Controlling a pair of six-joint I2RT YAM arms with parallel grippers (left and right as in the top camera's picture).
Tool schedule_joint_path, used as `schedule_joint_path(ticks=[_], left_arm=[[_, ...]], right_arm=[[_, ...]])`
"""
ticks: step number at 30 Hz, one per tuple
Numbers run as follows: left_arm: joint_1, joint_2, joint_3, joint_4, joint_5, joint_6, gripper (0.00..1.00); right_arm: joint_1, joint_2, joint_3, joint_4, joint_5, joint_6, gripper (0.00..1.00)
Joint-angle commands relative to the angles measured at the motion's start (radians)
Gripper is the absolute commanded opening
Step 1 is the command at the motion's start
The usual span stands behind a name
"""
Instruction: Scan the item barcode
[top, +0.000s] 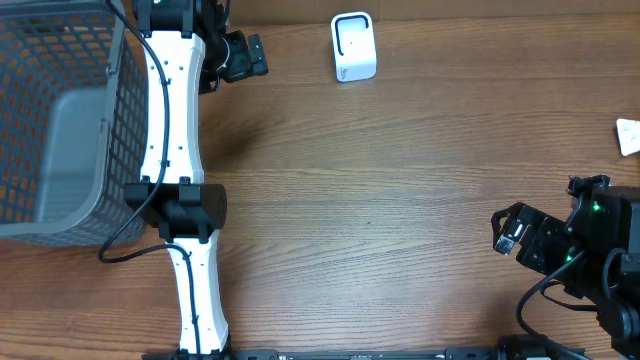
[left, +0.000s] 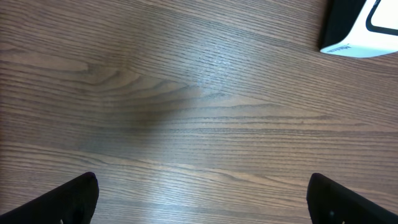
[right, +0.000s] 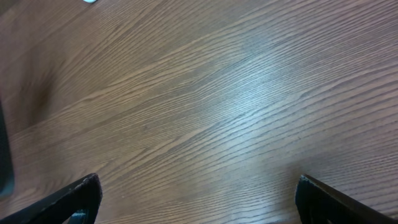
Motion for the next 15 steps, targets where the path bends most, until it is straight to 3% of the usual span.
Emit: schedule_joint_path(ticks=[1,8,15], left_arm=[[0.004,0.004,-0.006,-0.002,-0.014,-0.006,1.00],[0.004,0.004,-0.006,-0.002,-0.014,-0.006,1.00],[0.004,0.004,-0.006,-0.002,-0.014,-0.006,1.00]], right_arm=[[0.005,-0.005,-0.005,0.003,0.016,-0.015,1.00],[0.005,-0.005,-0.010,0.024,0.011,-0.060,1.00],[0.006,-0.132,-0.179,0.278,0.004,-0.091,1.00]])
